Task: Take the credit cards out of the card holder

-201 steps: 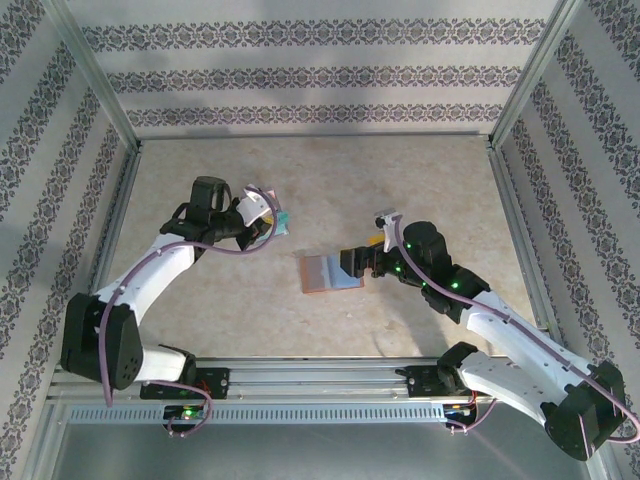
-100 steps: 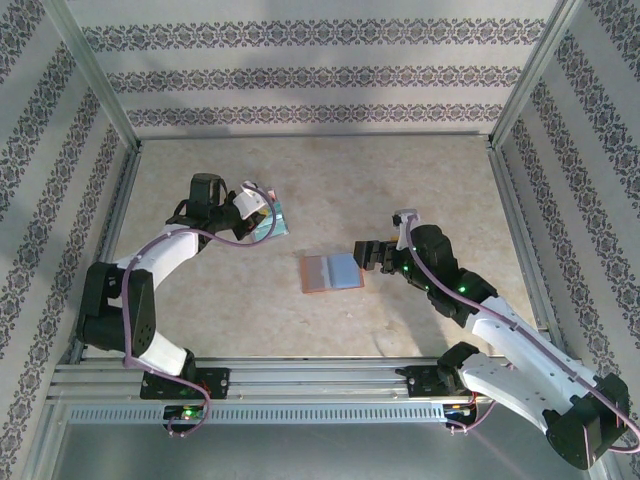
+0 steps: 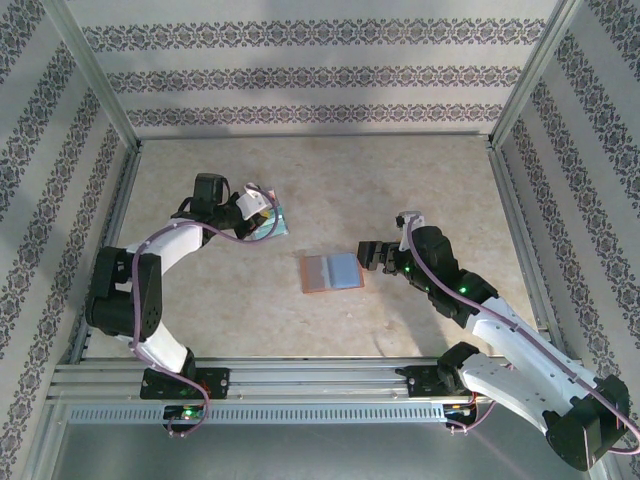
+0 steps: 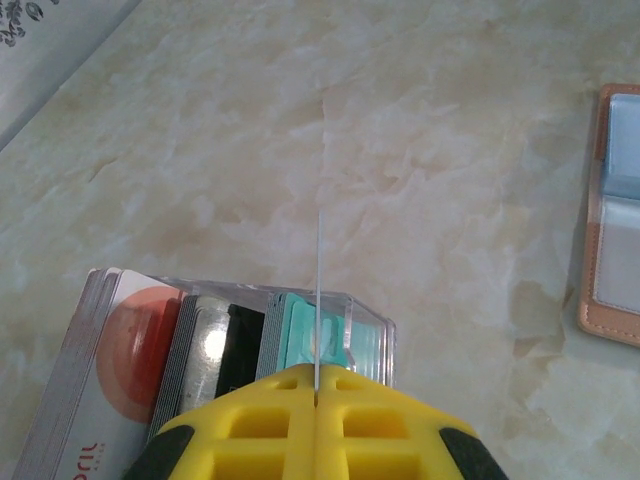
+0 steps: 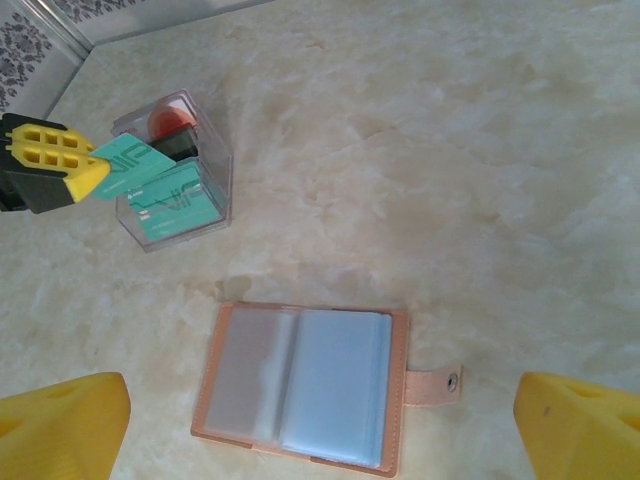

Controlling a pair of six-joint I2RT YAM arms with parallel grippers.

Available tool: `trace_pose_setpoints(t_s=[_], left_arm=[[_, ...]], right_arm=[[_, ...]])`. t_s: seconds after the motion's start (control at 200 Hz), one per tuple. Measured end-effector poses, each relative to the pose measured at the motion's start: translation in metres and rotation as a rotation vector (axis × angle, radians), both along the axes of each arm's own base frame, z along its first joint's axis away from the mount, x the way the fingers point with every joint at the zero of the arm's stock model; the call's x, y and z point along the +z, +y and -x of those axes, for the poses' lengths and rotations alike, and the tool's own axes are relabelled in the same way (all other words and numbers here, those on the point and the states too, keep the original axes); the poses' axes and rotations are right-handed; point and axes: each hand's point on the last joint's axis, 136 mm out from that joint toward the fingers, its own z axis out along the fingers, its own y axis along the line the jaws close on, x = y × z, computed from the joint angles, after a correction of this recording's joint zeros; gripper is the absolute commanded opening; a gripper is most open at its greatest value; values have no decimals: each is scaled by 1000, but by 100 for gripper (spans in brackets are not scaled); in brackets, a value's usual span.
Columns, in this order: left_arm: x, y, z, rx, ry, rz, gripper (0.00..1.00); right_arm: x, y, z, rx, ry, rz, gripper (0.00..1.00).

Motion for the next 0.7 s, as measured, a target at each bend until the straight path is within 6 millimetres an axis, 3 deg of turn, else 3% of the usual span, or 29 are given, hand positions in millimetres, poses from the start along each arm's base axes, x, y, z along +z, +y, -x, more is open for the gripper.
trace_pose_setpoints(t_s=[0.7], left_arm=[[-21, 4, -1, -32, 53, -41, 0]], right_arm=[[-1, -3, -1, -12, 4, 7, 98]])
